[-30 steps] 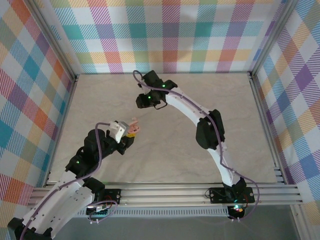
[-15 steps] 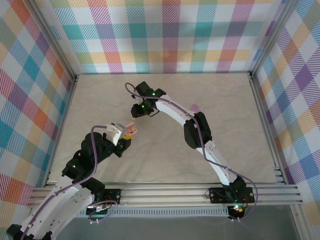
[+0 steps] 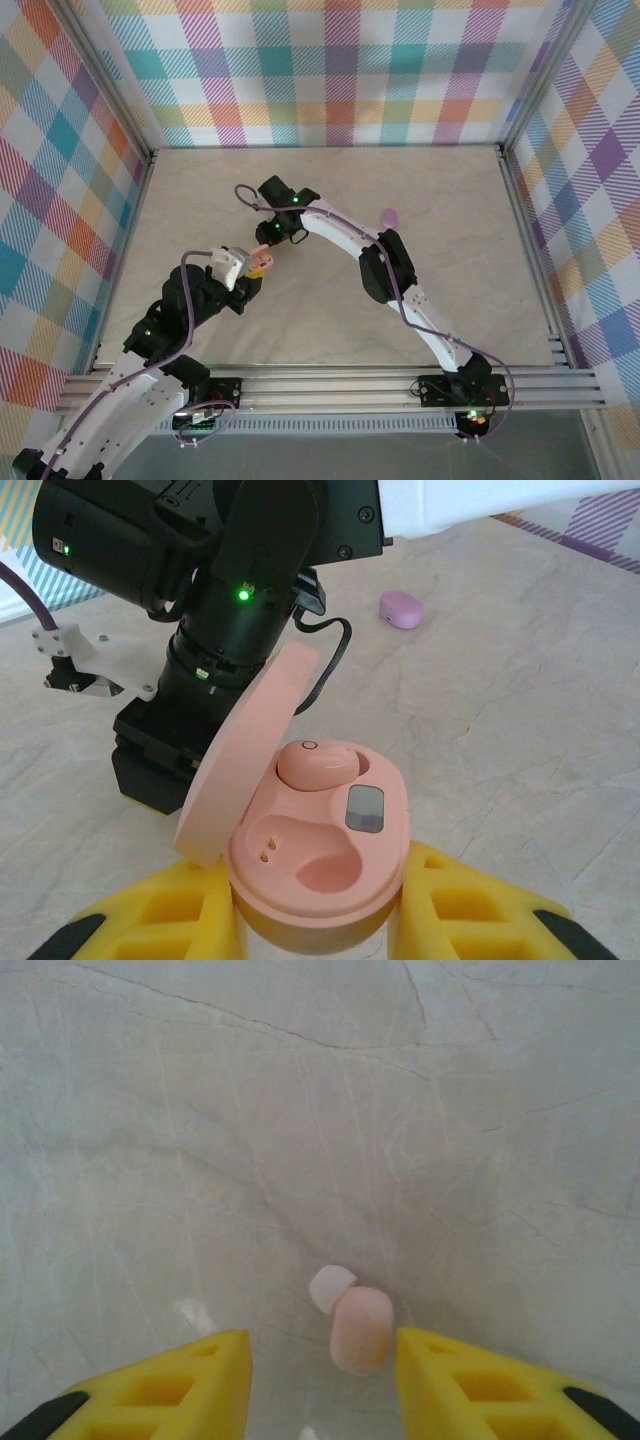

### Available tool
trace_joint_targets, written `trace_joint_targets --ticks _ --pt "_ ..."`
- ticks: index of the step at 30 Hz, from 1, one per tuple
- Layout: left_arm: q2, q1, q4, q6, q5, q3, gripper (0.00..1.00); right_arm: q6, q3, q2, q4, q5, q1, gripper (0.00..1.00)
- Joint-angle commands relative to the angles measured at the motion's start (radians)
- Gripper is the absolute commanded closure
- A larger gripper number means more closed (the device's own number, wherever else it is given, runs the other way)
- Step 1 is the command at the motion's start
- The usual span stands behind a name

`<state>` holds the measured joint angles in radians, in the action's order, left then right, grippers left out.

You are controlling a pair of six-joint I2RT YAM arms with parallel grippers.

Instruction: Insert wireless bluetooth earbuds into charging case

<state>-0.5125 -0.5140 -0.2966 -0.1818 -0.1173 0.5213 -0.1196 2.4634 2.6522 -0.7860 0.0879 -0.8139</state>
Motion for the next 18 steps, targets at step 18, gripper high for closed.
trace_joint_targets --ticks 18 --pt "0.030 -0.007 -0.002 0.015 -0.011 -0.002 0.90 0.108 0.039 0.044 0.014 -0.046 -0.011 0.73"
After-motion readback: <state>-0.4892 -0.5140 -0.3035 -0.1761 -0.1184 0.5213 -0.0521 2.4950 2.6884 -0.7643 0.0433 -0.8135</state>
